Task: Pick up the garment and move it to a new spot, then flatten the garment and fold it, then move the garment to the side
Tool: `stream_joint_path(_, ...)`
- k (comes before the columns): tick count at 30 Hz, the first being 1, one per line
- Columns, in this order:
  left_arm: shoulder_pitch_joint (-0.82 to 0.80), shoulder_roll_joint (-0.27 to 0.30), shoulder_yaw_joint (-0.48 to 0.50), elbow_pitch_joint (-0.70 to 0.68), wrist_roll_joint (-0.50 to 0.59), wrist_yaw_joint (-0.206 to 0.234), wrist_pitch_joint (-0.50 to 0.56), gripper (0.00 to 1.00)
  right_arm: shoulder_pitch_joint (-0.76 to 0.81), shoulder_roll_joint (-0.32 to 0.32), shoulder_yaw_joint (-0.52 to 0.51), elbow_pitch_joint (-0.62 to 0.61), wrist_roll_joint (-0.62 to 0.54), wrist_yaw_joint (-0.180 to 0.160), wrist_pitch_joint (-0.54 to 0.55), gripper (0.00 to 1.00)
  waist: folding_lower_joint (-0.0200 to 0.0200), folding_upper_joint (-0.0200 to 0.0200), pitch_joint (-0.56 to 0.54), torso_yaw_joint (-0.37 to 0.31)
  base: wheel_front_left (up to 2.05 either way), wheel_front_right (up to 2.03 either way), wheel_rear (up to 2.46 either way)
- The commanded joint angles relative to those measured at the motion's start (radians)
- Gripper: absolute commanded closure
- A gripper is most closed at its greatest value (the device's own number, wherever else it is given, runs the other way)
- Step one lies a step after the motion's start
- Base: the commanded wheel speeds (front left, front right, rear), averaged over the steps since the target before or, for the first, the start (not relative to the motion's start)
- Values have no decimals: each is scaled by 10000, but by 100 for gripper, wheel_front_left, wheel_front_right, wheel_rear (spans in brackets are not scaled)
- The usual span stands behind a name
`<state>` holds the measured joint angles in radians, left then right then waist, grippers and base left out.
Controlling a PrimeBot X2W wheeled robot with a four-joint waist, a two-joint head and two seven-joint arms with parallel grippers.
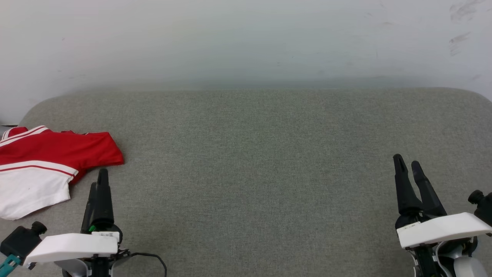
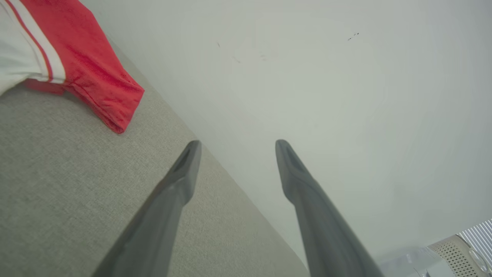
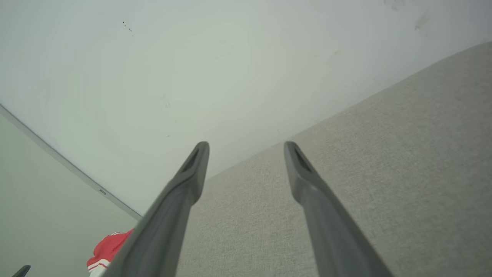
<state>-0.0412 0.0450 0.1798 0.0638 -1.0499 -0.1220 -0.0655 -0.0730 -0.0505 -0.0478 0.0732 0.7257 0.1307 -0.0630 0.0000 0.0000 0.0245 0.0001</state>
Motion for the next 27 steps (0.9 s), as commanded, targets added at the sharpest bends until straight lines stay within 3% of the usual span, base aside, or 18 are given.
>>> stream_joint_path(1, 9, 43, -52, -273, 380, 13, -88, 0, -285, -3, 57, -240, -414, 0, -115, 0, 0, 0, 1, -3, 0, 0, 0)
stream_joint_path(18, 346, 51, -1735, -1513, 4659, 599, -616, 0, -165, 0, 317, -654, -3724, -1, -635, 0, 0, 0, 29, -43, 0, 0, 0)
stream_joint_path(27, 338, 605, -2995, -1439, 6264, 1638, -858, 0, -197, 1, 343, -730, -5108, -1, -887, 0, 0, 0, 105, -79, 0, 0, 0)
